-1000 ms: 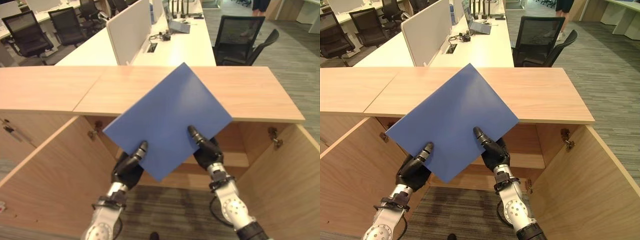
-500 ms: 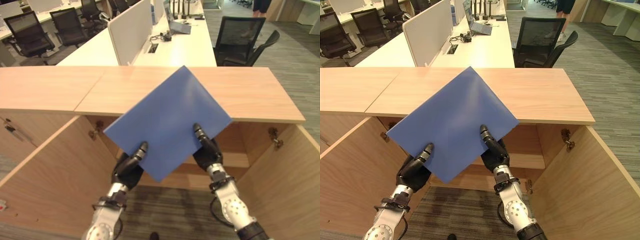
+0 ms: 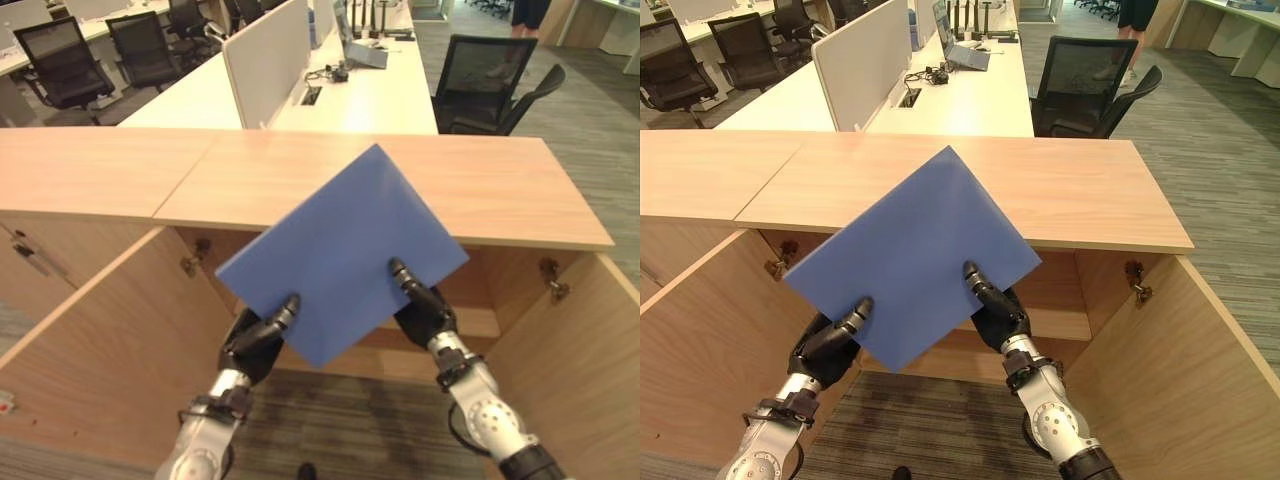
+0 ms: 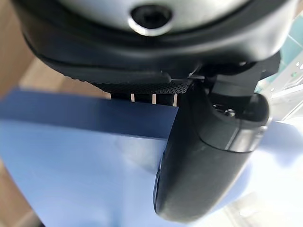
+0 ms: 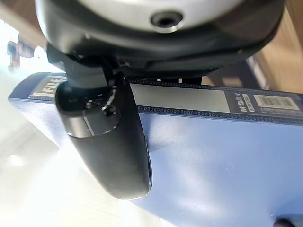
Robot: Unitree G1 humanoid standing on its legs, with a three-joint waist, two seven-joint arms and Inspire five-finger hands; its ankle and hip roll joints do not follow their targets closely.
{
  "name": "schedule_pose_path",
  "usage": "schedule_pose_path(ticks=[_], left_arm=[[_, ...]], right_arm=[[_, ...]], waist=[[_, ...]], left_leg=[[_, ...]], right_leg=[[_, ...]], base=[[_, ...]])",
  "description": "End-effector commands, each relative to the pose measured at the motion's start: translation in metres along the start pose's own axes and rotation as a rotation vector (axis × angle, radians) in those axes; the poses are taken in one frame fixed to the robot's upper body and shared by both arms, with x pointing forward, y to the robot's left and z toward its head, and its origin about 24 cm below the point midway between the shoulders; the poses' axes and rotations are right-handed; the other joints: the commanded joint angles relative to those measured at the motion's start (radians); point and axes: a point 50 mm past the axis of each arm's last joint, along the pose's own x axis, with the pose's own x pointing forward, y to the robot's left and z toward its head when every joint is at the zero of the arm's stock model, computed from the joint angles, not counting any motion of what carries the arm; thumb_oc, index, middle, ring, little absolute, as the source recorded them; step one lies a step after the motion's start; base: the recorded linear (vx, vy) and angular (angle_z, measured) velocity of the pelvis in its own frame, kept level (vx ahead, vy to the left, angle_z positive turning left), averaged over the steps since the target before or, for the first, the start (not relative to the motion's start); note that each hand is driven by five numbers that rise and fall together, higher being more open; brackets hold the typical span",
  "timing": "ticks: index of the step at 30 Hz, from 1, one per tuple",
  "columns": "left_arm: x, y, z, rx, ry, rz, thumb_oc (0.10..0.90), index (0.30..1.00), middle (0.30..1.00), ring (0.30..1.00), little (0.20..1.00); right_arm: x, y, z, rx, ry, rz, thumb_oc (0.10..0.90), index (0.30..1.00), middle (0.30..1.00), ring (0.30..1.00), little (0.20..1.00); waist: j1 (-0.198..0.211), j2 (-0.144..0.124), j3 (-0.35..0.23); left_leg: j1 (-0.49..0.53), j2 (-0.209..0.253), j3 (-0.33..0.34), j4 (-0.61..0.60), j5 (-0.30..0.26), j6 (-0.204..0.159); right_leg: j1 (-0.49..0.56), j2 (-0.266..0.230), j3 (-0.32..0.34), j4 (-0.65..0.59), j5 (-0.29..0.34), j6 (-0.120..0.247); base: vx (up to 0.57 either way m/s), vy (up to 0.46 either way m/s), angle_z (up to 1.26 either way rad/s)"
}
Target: Put the empty folder in the office cabinet
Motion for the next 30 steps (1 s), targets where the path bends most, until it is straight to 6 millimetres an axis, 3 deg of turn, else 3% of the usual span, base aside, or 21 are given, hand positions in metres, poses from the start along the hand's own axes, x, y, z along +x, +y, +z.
schedule_pose_path(ticks=[1,2,3,4,6,7,8,9,13,14,15,17,21,23,24,30], left_arm=[[0.021,0.0,0.046,0.228,-0.184,-0.074,0.8,0.9,0.9,0.9,0.9],[0.021,0.0,0.046,0.228,-0.184,-0.075,0.8,0.9,0.9,0.9,0.9],[0.014,0.021,0.037,0.276,-0.13,0.018,0.8,0.9,0.9,0.9,0.9],[0.014,0.021,0.037,0.276,-0.13,0.017,0.8,0.9,0.9,0.9,0.9],[-0.001,0.052,0.017,0.346,-0.013,0.148,0.8,0.9,0.9,0.9,0.9],[-0.001,0.052,0.017,0.346,-0.013,0.148,0.8,0.9,0.9,0.9,0.9],[-0.011,0.069,0.001,0.374,0.074,0.24,0.8,0.9,0.9,0.9,0.9],[-0.011,0.069,0.001,0.374,0.074,0.239,0.8,0.9,0.9,0.9,0.9],[-0.046,0.099,-0.044,0.474,0.364,0.355,0.8,0.9,0.9,0.9,0.9],[-0.045,0.099,-0.044,0.475,0.364,0.355,0.8,0.9,0.9,0.9,0.9],[-0.06,0.107,-0.062,0.521,0.496,0.375,0.8,0.9,0.9,0.9,0.9],[-0.064,0.109,-0.068,0.547,0.54,0.375,0.8,0.9,0.9,0.9,0.9],[-0.085,0.115,-0.1,0.592,0.74,0.413,0.8,0.9,0.9,0.9,0.9],[-0.088,0.115,-0.106,0.592,0.77,0.419,0.8,0.9,0.9,0.9,0.9],[-0.095,0.116,-0.116,0.602,0.83,0.441,0.8,0.9,0.9,0.9,0.9],[-0.105,0.115,-0.13,0.648,0.921,0.469,0.8,0.9,0.9,0.9,0.9]], right_arm=[[0.014,0.034,0.034,-0.227,-0.06,0.283,0.4,0.3,0.3,0.3,0.3],[0.014,0.034,0.034,-0.227,-0.06,0.283,0.4,0.3,0.3,0.3,0.3],[0.007,0.027,0.041,-0.305,-0.031,0.295,0.4,0.3,0.3,0.3,0.3],[0.007,0.027,0.041,-0.306,-0.031,0.295,0.4,0.3,0.3,0.3,0.3],[-0.003,0.019,0.045,-0.357,0.003,0.308,0.4,0.3,0.3,0.3,0.3],[-0.004,0.019,0.045,-0.357,0.003,0.307,0.4,0.3,0.3,0.3,0.3],[-0.008,0.015,0.044,-0.344,0.009,0.298,0.4,0.3,0.3,0.3,0.3],[-0.008,0.015,0.044,-0.344,0.009,0.298,0.4,0.3,0.3,0.3,0.3],[-0.019,0.007,0.032,-0.292,0.042,0.262,0.4,0.3,0.3,0.3,0.3],[-0.019,0.007,0.032,-0.293,0.042,0.261,0.4,0.3,0.3,0.3,0.3],[-0.022,0.004,0.025,-0.271,0.061,0.248,0.4,0.3,0.3,0.3,0.3],[-0.024,0.001,0.021,-0.262,0.07,0.231,0.4,0.3,0.3,0.3,0.3],[-0.028,-0.024,-0.016,-0.105,0.106,0.03,0.4,0.3,0.3,0.3,0.3],[-0.027,-0.027,-0.022,-0.066,0.099,-0.005,0.4,0.3,0.3,0.3,0.3],[-0.026,-0.037,-0.034,0.009,0.078,-0.111,0.4,0.3,0.3,0.3,0.3],[-0.008,-0.05,-0.047,0.258,-0.037,-0.315,0.4,0.3,0.3,0.3,0.3]], waist=[[0.004,-0.026,0.0],[0.004,-0.025,0.0],[0.006,-0.026,0.002],[0.006,-0.026,0.002],[0.007,-0.026,0.005],[0.007,-0.026,0.005],[0.005,-0.025,0.008],[0.005,-0.025,0.007],[-0.002,-0.023,0.015],[-0.002,-0.023,0.015],[-0.003,-0.022,0.018],[-0.003,-0.022,0.018],[0.002,-0.023,0.021],[0.003,-0.025,0.022],[0.005,-0.024,0.026],[0.022,-0.016,0.034]], left_leg=[[0.101,-0.025,-0.002,0.001,-0.16,0.002],[0.101,-0.025,-0.002,0.001,-0.16,0.002],[0.096,-0.025,-0.003,0.001,-0.158,0.002],[0.096,-0.025,-0.004,0.001,-0.158,0.002],[0.09,-0.024,-0.002,0.001,-0.155,0.0],[0.09,-0.024,-0.002,0.001,-0.155,0.0],[0.084,-0.023,-0.003,0.001,-0.151,0.0],[0.083,-0.023,-0.003,0.001,-0.151,0.0],[0.069,-0.022,-0.005,0.001,-0.144,-0.001],[0.069,-0.023,-0.005,0.001,-0.144,-0.001],[0.061,-0.023,-0.006,0.001,-0.142,-0.002],[0.057,-0.023,-0.006,0.001,-0.141,-0.002],[0.04,-0.024,-0.014,0.001,-0.135,-0.003],[0.036,-0.024,-0.015,0.001,-0.133,-0.004],[0.027,-0.024,-0.019,0.001,-0.13,-0.005],[0.001,-0.027,-0.032,0.001,-0.124,-0.007]], right_leg=[[0.054,0.015,-0.012,0.029,-0.128,0.006],[0.054,0.015,-0.012,0.03,-0.128,0.006],[0.05,0.014,-0.016,0.029,-0.128,0.008],[0.05,0.014,-0.016,0.029,-0.128,0.008],[0.045,0.014,-0.02,0.03,-0.126,0.011],[0.045,0.014,-0.02,0.03,-0.127,0.011],[0.039,0.014,-0.023,0.03,-0.125,0.012],[0.038,0.014,-0.023,0.03,-0.125,0.012],[0.024,0.014,-0.027,0.034,-0.123,0.014],[0.023,0.014,-0.028,0.035,-0.123,0.014],[0.016,0.014,-0.031,0.036,-0.123,0.014],[0.014,0.014,-0.033,0.036,-0.123,0.014],[0.007,0.014,-0.044,0.033,-0.123,0.013],[0.005,0.014,-0.047,0.032,-0.124,0.013],[-0.002,0.014,-0.052,0.032,-0.124,0.013],[-0.016,0.018,-0.064,0.029,-0.126,0.011]], base=[[0.0,0.0,0.0],[0.0,0.0,0.0],[0.0,0.0,0.0],[0.0,0.0,0.0],[0.0,0.0,0.0],[0.0,0.0,0.0],[-0.01,0.005,0.05],[-0.01,0.011,0.07],[-0.01,0.005,0.02],[0.0,0.0,0.0],[0.0,0.0,0.0],[0.0,0.0,0.0],[0.0,-0.001,0.05],[0.0,-0.003,0.19],[0.0,-0.002,0.21],[-0.01,-0.008,0.1]])
